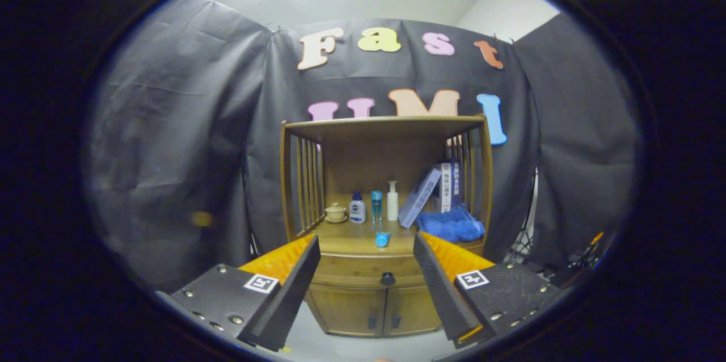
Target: Pull open the drawer, take out the items inside it, and place them on the countertop above the cabinet.
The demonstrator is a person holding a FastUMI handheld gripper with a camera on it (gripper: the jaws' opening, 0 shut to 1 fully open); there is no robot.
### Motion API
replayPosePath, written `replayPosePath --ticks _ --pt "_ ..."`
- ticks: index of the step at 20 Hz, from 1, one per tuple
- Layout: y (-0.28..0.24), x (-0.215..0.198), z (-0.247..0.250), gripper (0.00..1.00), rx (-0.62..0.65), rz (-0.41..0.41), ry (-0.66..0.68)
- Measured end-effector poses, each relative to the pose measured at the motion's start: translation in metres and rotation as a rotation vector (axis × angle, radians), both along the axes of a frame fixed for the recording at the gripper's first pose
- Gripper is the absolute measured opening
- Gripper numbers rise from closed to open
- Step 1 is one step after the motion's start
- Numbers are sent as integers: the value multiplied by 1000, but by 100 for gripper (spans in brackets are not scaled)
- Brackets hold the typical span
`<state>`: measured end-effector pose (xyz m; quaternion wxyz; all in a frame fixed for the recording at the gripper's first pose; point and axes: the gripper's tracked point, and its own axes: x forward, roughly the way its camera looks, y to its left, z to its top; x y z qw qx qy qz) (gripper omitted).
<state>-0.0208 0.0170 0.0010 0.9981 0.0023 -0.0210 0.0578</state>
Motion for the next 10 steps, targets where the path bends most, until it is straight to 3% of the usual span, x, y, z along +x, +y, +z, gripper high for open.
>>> replayPosePath --ticks 4,10 --pt "-16 -3 0 98 66 -13 24" --pt "-25 -3 -6 99 69 -29 28"
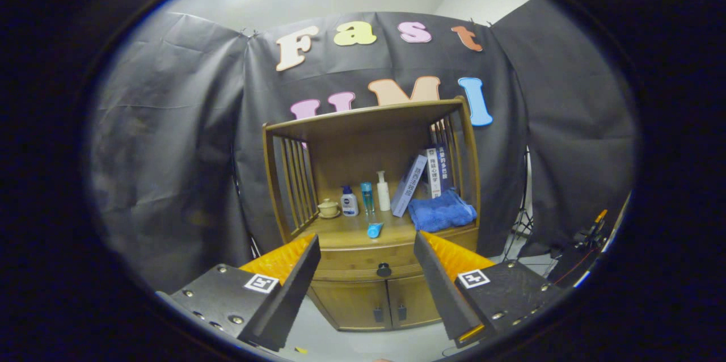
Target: Pull open the drawer, take out the items inside it, and place them on the countertop above the cabinet.
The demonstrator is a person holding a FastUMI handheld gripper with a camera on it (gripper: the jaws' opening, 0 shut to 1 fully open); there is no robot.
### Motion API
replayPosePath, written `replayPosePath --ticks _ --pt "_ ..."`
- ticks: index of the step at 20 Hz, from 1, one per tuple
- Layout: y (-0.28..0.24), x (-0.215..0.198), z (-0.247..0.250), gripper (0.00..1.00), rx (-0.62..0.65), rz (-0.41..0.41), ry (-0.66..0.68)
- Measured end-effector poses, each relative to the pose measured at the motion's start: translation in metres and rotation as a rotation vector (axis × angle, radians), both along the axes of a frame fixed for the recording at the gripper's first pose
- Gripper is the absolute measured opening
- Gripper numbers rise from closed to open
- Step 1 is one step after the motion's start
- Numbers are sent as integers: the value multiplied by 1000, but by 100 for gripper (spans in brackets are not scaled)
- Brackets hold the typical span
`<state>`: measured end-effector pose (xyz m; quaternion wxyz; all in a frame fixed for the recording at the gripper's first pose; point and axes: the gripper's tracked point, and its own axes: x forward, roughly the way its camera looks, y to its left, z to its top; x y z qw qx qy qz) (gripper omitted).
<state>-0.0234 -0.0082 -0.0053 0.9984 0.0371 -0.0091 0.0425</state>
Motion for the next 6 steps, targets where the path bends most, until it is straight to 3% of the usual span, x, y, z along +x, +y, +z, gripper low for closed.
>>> replayPosePath --ticks 6 --pt "2 -1 -9 99 2 13 10"
